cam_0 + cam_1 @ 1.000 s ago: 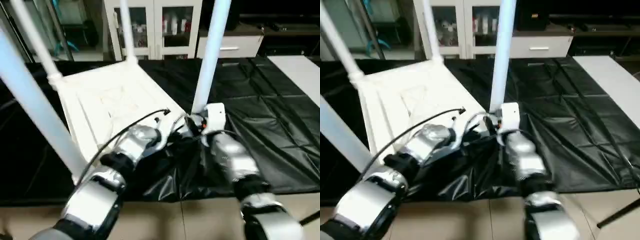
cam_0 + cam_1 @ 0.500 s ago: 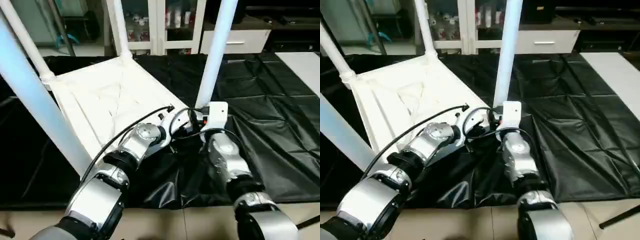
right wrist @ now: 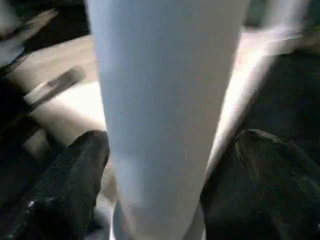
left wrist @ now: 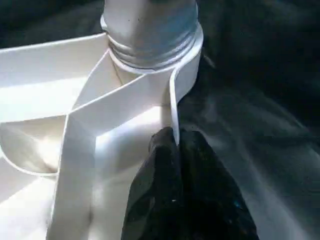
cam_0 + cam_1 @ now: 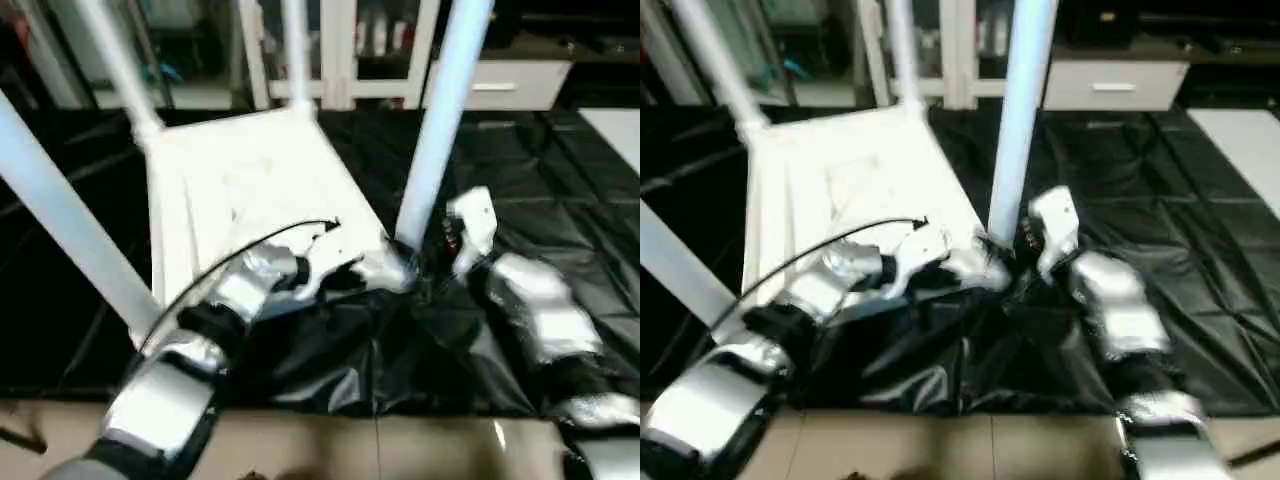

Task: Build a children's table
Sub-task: Rotate leg to tighten

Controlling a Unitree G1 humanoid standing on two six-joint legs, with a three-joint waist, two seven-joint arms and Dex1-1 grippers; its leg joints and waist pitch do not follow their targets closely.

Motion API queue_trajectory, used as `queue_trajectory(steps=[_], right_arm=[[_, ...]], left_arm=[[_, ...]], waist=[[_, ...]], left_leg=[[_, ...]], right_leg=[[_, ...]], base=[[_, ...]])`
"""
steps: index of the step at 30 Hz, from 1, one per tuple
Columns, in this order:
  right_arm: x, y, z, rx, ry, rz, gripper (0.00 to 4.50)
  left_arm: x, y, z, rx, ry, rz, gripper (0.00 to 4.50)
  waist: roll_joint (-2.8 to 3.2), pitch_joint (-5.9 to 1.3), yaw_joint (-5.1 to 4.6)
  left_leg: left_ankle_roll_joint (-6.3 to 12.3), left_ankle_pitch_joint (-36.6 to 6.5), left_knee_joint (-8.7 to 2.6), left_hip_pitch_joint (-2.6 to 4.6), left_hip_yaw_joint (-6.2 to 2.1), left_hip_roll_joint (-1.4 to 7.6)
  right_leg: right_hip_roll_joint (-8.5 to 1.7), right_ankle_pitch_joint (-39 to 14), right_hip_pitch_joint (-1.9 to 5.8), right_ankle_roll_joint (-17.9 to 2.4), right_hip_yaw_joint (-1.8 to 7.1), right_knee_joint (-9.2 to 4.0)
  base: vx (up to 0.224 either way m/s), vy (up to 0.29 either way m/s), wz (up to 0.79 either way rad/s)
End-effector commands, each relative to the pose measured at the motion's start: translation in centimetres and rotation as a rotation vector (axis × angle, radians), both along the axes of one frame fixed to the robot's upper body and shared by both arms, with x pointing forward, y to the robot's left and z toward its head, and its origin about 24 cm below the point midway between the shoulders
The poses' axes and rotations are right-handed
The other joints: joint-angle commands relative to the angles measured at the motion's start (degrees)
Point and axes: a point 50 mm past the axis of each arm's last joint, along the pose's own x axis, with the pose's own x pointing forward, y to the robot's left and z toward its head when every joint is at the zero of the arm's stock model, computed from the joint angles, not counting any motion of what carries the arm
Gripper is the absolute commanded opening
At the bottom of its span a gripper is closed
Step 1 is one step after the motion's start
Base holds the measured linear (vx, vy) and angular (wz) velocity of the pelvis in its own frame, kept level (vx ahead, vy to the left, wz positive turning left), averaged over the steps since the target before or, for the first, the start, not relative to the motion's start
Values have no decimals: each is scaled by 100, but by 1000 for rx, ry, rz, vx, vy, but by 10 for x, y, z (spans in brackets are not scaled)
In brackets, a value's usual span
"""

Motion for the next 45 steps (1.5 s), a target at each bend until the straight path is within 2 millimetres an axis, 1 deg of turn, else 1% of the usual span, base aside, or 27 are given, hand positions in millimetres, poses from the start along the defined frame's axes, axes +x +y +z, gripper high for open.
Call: queue_trajectory(steps=[1, 2, 3, 4, 6, 7, 8, 10, 13, 14, 16, 17, 18, 20, 21, 23, 25, 26, 28, 29, 33, 34, 35, 36, 41, 44, 45], right_arm=[[-7, 3, 3, -3, 40, 124, 443], [-12, 1, 1, -26, 80, 187, 443], [-15, 0, 0, -46, 104, 227, 443], [-16, 0, 0, -49, 106, 231, 443], [-19, 0, 0, -81, 115, 271, 443], [-19, 1, 1, -80, 115, 276, 443], [-19, 1, 1, -80, 115, 280, 443], [-20, 5, 0, -89, 124, 309, 443], [-22, 8, -1, -106, 133, 342, 443], [-23, 8, -1, -112, 139, 352, 443], [-23, 8, -2, -126, 145, 363, 443], [-25, 8, -4, -152, 157, 386, 427], [-25, 8, -4, -159, 156, 388, 427], [-25, 9, -5, -159, 154, 387, 413], [-24, 9, -5, -157, 153, 385, 392], [-23, 10, -6, -164, 162, 392, 387], [-23, 10, -7, -175, 163, 395, 367], [-22, 10, -8, -185, 165, 396, 348], [-22, 10, -8, -186, 165, 395, 334], [-21, 10, -8, -191, 163, 398, 323], [-20, 10, -9, -226, 156, 407, 298], [-19, 10, -9, -230, 152, 405, 289], [-18, 10, -9, -226, 148, 400, 275], [-18, 10, -9, -224, 147, 400, 273], [-20, 11, -10, -216, 154, 412, 266], [-19, 12, -14, -188, 152, 367, 265], [-17, 13, -16, -173, 150, 336, 265]], left_arm=[[-20, 2, -24, 123, 137, -146, 0], [-22, 4, -23, 131, 152, -172, 0], [-24, 5, -23, 137, 166, -192, 0], [-24, 5, -23, 138, 168, -196, 0], [-29, 8, -24, 167, 207, -253, 0], [-30, 7, -24, 168, 204, -257, 0], [-30, 7, -24, 169, 201, -257, 0], [-31, 6, -24, 179, 207, -273, 0], [-33, 6, -24, 190, 212, -287, 0], [-33, 5, -24, 190, 210, -286, 0], [-32, 5, -24, 192, 202, -279, 0], [-31, 4, -24, 199, 190, -266, 0], [-30, 3, -24, 200, 187, -260, 0], [-29, 3, -24, 200, 184, -253, 0], [-29, 3, -24, 201, 183, -251, 0], [-29, 4, -23, 202, 182, -249, 0], [-29, 4, -23, 202, 182, -247, 0], [-28, 4, -23, 203, 180, -242, 0], [-28, 4, -23, 204, 179, -240, 0], [-28, 4, -22, 203, 178, -236, 0], [-28, 4, -22, 201, 175, -230, 0], [-27, 5, -22, 201, 174, -229, 0], [-27, 5, -22, 202, 173, -226, 0], [-27, 5, -23, 202, 174, -224, 0], [-28, 7, -25, 206, 181, -217, 0], [-26, 7, -26, 207, 175, -190, 0], [-25, 6, -26, 202, 169, -174, 0]], waist=[[-87, -345, 28], [-75, -342, 61], [-64, -335, 95], [-71, -332, 124], [-29, -331, 145], [-42, -332, 143], [-20, -325, 136], [-18, -340, 134], [-2, -357, 128], [-16, -358, 123], [-16, -366, 125], [-21, -366, 129], [-38, -365, 134], [-28, -356, 138], [-52, -357, 142], [-37, -356, 143], [-53, -355, 145], [-89, -359, 147], [-73, -361, 149], [-93, -364, 148], [-82, -362, 151], [-100, -363, 146], [-91, -359, 145], [-105, -357, 139], [-59, -358, 126], [-60, -365, 119], [-57, -347, 112]], left_leg=[[723, -1108, -326, 77, 64, 87], [683, -1185, -335, 106, 72, 103], [639, -1263, -349, 106, 61, 108], [595, -1330, -353, 125, 72, 112], [498, -1394, -374, 132, 66, 121], [473, -1399, -376, 132, 69, 123], [413, -1464, -384, 132, 73, 115], [350, -1492, -377, 131, 70, 105], [360, -1372, -365, 119, 61, 98], [390, -1300, -355, 112, 65, 89], [438, -1223, -346, 109, 65, 87], [452, -1203, -344, 110, 65, 88], [459, -1225, -346, 108, 67, 90], [439, -1287, -355, 107, 64, 92], [430, -1319, -360, 106, 63, 96], [417, -1342, -363, 108, 60, 99], [419, -1336, -361, 105, 62, 97], [437, -1260, -356, 101, 62, 94], [454, -1222, -350, 100, 64, 93], [477, -1173, -343, 100, 66, 92], [515, -1130, -337, 96, 69, 89], [517, -1136, -335, 96, 71, 91], [508, -1183, -342, 101, 70, 94], [506, -1198, -343, 99, 70, 92], [481, -1245, -347, 103, 64, 91], [488, -1212, -338, 98, 67, 83], [465, -1317, -360, 99, 65, 88]], right_leg=[[-86, -149, 329, -1751, 91, -223], [-87, -258, 304, -1755, 97, -234], [-82, -359, 314, -1721, 96, -232], [-90, -442, 294, -1683, 105, -243], [-99, -540, 296, -1653, 109, -246], [-103, -532, 292, -1643, 111, -248], [-99, -547, 289, -1637, 113, -258], [-101, -460, 305, -1637, 111, -245], [-100, -328, 319, -1626, 103, -228], [-92, -241, 321, -1632, 98, -224], [-97, -192, 327, -1635, 97, -218], [-94, -222, 323, -1631, 94, -219], [-99, -277, 325, -1622, 94, -227], [-104, -419, 321, -1601, 98, -236], [-110, -495, 324, -1589, 100, -240], [-109, -553, 314, -1577, 103, -243], [-108, -573, 313, -1574, 102, -243], [-111, -546, 318, -1575, 101, -236], [-111, -541, 314, -1580, 102, -235], [-109, -503, 315, -1579, 102, -229], [-113, -515, 310, -1582, 100, -229], [-113, -533, 310, -1579, 100, -230], [-113, -609, 306, -1574, 100, -236], [-111, -639, 311, -1562, 103, -239], [-102, -630, 309, -1549, 102, -241], [-99, -526, 312, -1573, 100, -231], [-100, -658, 309, -1562, 96, -251]], base=[[0, 0, 0], [0, 0, 0], [0, 0, 0], [0, 0, 0], [0, 0, 0], [0, 0, 0], [0, 0, 0], [0, 0, 0], [0, 0, 0], [0, 0, 0], [0, 0, 0], [0, 0, 0], [0, 0, 0], [0, 0, 0], [0, 0, 0], [0, 0, 0], [0, 0, 0], [0, 0, 0], [0, 0, 0], [0, 0, 0], [0, 0, 0], [0, 0, 0], [0, 0, 0], [0, 0, 0], [0, 0, 0], [0, 0, 0], [0, 0, 0]])
